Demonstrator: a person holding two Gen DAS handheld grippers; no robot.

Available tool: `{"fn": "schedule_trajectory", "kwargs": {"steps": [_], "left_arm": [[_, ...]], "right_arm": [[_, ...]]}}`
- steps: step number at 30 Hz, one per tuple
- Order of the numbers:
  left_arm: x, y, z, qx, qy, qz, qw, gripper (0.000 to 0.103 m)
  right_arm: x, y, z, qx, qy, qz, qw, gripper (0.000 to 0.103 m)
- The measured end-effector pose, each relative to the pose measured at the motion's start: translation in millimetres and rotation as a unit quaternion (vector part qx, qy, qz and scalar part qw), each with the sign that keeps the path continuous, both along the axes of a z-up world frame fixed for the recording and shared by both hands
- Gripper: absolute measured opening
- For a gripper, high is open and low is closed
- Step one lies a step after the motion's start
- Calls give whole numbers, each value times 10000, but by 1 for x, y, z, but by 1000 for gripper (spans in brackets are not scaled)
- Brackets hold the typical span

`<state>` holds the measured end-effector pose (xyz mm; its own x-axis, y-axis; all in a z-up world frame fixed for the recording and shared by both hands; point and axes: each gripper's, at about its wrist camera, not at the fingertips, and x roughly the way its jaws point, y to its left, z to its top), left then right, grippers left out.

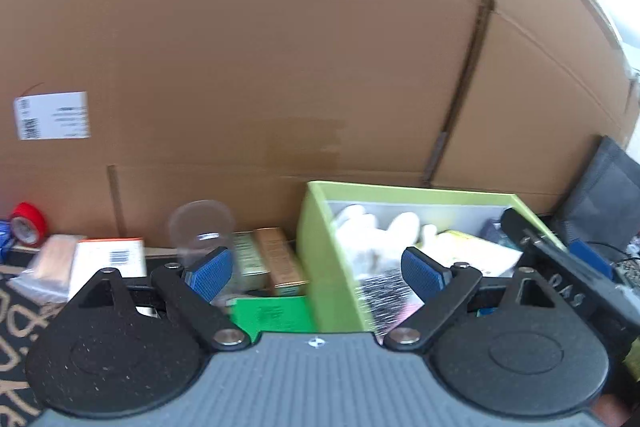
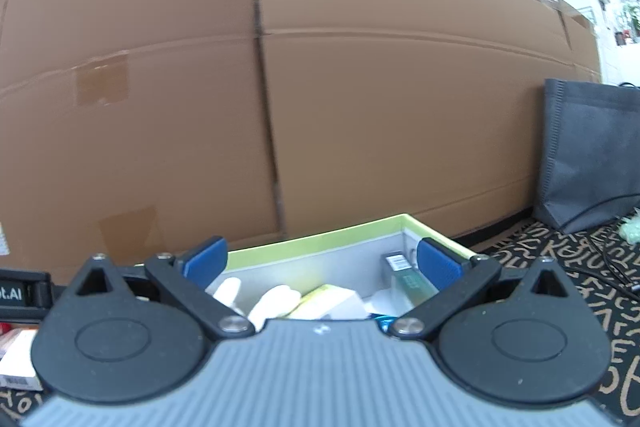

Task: Organize objects
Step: 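Grasp the white medicine box with the left tool while the right tool grasps the clear cup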

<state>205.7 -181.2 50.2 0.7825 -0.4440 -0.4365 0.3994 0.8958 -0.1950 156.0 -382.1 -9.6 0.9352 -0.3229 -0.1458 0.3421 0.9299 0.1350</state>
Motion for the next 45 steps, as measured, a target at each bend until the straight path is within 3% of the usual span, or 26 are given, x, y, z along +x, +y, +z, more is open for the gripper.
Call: {"fn": "schedule_trajectory", "kwargs": {"steps": [5,11,20,24,25,28,32,35,39,45], "left_arm": [[6,34,-7,337,11,590,9977,94],[28,73,-24,369,440,1157,9916,94],[50,68,-53,881,708,1231,9859,94],[62,77,-64,856,851,1255,9847,94],[62,79,-65,843,767,1226,9859,93],[58,85,-65,969,645,1149,9865,70],[40,105,-62,830,717,974,9892,69],[16,125,-61,875,711,989,9887,69],[-14,153,-61,656,710,1111,9891,70],[-18,165,-61,533,692,1298,9877,70]], "right_arm": [[3,16,0,-188,57,290,9994,103],[4,40,-1,-417,78,709,9966,103],[4,80,-7,-945,203,1529,9835,103],[-1,93,-7,-949,106,1847,9781,103],[-2,97,-7,-971,93,1955,9758,103],[-2,110,-5,-1154,66,2273,9669,103],[-4,128,-8,-1466,163,2620,9537,103],[-8,140,-9,-1577,191,2855,9451,102],[-14,157,-12,-1769,265,3195,9306,101],[-6,194,-27,-2071,869,3577,9064,86]]}}
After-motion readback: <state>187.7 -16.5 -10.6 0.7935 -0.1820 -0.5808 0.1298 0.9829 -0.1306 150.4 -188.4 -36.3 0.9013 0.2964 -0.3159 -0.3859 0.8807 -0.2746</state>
